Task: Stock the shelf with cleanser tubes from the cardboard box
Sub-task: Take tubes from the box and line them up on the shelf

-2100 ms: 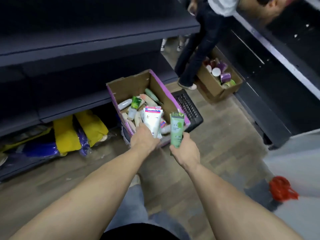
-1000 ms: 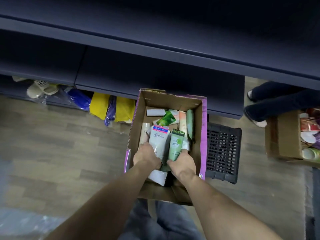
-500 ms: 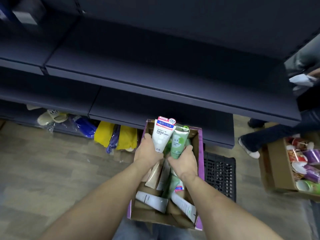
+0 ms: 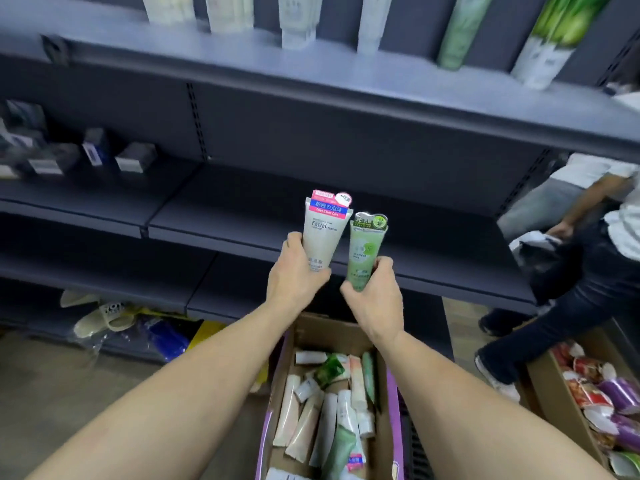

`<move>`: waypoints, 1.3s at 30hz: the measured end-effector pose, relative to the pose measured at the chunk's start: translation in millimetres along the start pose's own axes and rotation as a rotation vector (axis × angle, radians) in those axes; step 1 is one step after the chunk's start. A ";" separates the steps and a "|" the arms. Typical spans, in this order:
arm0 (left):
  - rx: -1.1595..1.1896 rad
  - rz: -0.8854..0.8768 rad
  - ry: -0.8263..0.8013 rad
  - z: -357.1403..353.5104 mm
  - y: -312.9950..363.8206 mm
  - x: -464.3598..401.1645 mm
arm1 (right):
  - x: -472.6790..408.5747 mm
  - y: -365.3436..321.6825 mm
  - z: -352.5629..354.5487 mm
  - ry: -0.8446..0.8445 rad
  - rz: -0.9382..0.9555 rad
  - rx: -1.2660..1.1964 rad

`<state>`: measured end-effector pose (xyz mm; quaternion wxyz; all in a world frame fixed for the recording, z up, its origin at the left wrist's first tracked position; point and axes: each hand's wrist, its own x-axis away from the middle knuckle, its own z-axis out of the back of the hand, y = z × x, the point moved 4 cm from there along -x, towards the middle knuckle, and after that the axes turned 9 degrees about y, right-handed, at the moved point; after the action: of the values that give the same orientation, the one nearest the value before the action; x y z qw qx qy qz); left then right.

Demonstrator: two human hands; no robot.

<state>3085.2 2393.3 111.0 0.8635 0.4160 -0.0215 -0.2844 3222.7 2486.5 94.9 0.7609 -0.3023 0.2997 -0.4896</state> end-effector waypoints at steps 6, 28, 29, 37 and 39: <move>0.053 -0.146 0.152 60.5 67.1 -38.3 | -37.0 -78.3 53.0 0.128 0.140 -0.065; 0.143 -0.267 0.378 139.6 191.3 -94.5 | -109.5 -191.7 153.1 0.348 0.238 -0.122; 0.150 -0.268 0.376 138.5 194.1 -97.2 | -114.6 -193.1 156.4 0.355 0.227 -0.124; 0.175 -0.307 0.372 121.7 225.7 -128.7 | -165.2 -199.5 172.2 0.381 0.224 -0.131; 0.181 -0.314 0.371 114.7 234.5 -139.3 | -183.4 -193.9 175.3 0.367 0.203 -0.097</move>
<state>3048.1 2498.6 385.0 0.7571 0.5351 0.1766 -0.3307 3182.7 2620.0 382.2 0.7236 -0.2126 0.4853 -0.4423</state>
